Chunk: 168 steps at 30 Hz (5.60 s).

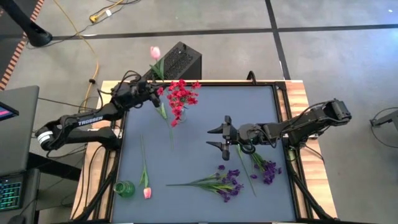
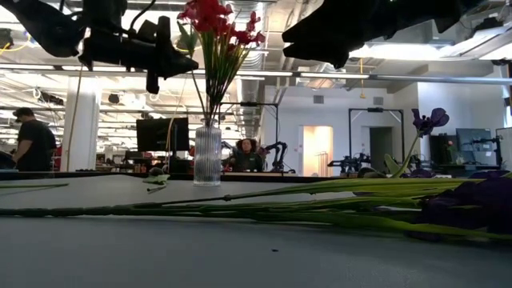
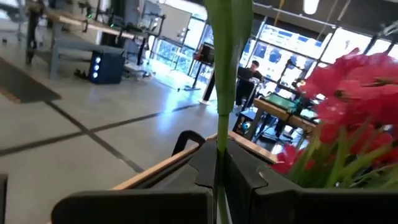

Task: Sort flowers into vase by color
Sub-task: Put the top pink tulip into the transparent vase

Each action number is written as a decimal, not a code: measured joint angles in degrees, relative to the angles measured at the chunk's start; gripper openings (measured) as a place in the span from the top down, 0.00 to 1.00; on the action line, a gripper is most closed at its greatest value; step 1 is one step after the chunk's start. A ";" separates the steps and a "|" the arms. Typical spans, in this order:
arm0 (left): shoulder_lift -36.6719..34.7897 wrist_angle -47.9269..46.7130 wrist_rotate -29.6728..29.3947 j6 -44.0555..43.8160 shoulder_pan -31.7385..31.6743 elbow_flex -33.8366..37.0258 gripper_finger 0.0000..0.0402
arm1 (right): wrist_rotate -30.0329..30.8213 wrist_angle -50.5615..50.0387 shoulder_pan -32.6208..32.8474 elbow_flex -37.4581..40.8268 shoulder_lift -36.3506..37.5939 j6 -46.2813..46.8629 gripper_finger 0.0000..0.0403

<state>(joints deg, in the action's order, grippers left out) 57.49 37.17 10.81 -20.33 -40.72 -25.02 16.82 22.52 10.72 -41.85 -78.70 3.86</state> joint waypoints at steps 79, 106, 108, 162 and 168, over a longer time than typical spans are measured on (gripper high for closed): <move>9.18 1.29 16.98 19.23 2.09 -0.04 1.00 | -0.26 0.26 -1.88 -0.04 -0.04 -1.36 0.42; 21.09 7.49 13.90 18.04 5.13 0.00 1.00 | -0.26 0.33 -1.88 -0.04 -0.04 -1.35 0.42; 21.31 7.45 13.90 18.01 5.13 0.00 1.00 | -0.26 0.31 -1.88 -0.04 -0.04 -1.36 0.42; 21.00 2.45 21.36 19.56 0.17 -0.04 0.99 | -0.24 -2.23 -2.25 -0.04 -0.04 -4.33 0.42; 21.00 2.38 22.31 19.03 -1.03 -0.02 0.84 | -0.24 -2.16 -2.25 -0.04 -0.04 -4.33 0.42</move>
<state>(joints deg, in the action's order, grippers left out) 78.50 39.55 33.12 -1.30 -41.76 -25.04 16.58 20.36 8.47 -41.89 -78.74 -0.47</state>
